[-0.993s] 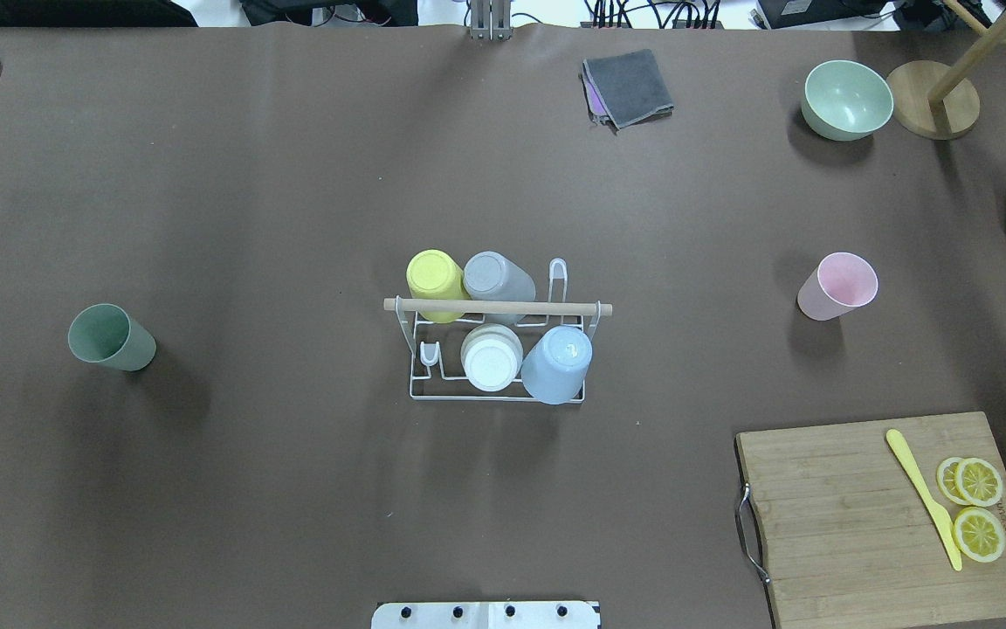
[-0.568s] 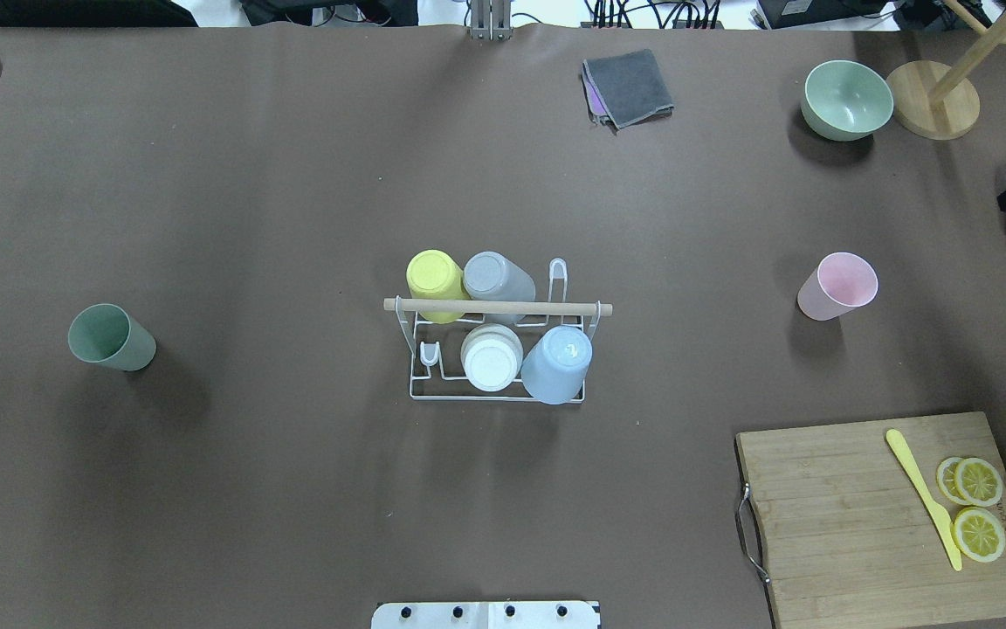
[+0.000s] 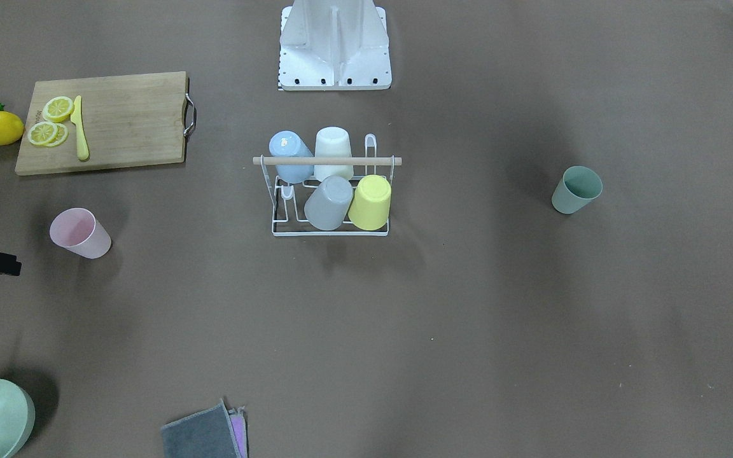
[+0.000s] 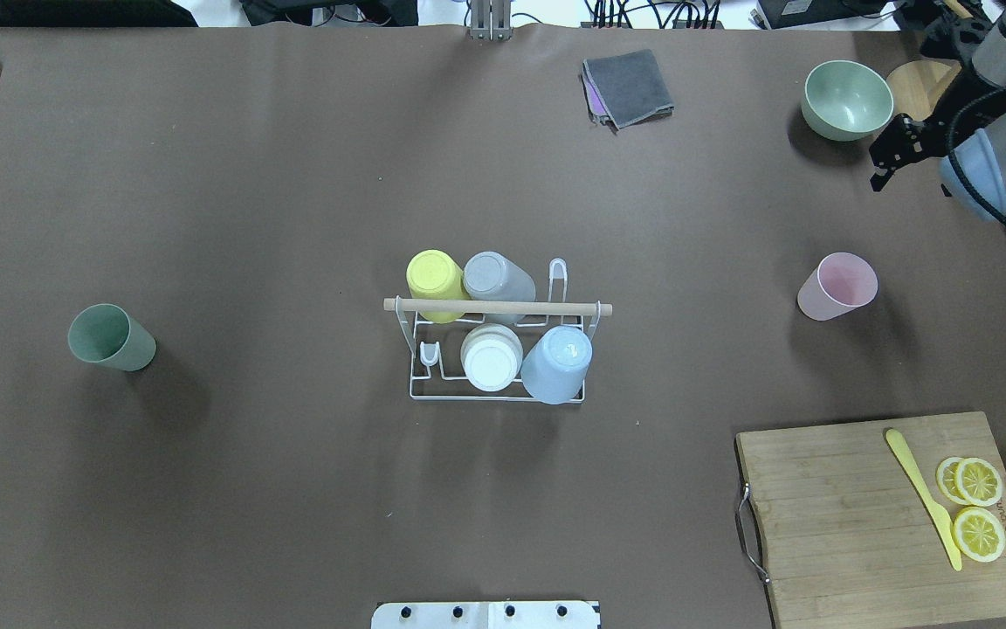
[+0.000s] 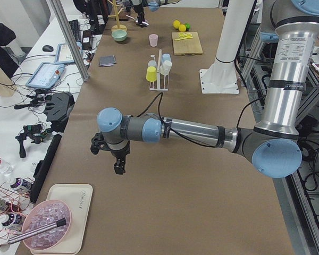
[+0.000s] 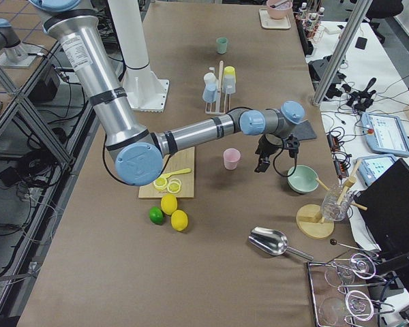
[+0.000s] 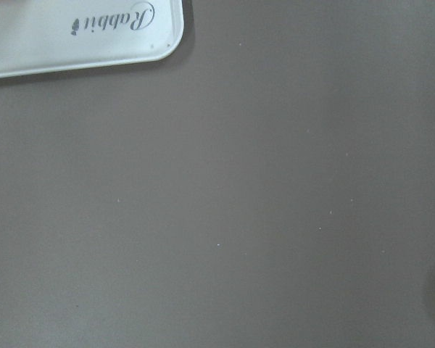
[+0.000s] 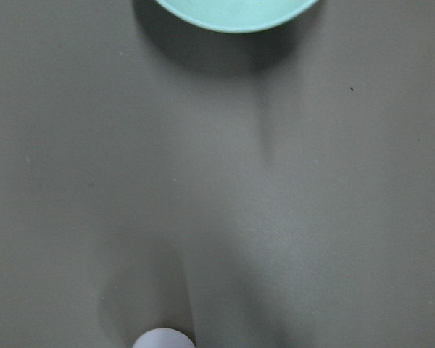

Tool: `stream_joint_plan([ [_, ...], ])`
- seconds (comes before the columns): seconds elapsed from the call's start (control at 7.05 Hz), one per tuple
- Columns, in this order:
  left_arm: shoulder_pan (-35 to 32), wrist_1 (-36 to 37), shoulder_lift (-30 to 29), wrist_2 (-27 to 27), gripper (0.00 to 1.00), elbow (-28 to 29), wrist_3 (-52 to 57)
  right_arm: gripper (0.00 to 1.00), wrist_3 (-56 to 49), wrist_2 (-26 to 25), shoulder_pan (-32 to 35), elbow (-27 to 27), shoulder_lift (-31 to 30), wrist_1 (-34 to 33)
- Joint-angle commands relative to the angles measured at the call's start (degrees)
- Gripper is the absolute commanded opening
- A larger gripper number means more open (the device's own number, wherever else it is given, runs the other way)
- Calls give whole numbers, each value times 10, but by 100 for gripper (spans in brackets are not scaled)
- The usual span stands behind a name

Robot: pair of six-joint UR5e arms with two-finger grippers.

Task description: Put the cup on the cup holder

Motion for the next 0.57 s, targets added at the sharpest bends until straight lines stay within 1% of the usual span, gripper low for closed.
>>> stream_joint_plan([
  [0.0, -3, -1, 1, 0, 97, -16, -24, 99, -2, -1, -23, -70, 54, -3],
  [0.14, -2, -1, -1, 0, 97, -19, -37, 99, -2, -3, -38, -82, 68, -24],
  [0.28, 7, -1, -12, 1, 97, -9, -37, 99, -5, 1, -46, -95, 74, -33],
  [0.43, 9, 6, -49, 1, 97, -7, -41, 99, -16, 5, -53, -117, 77, -35],
])
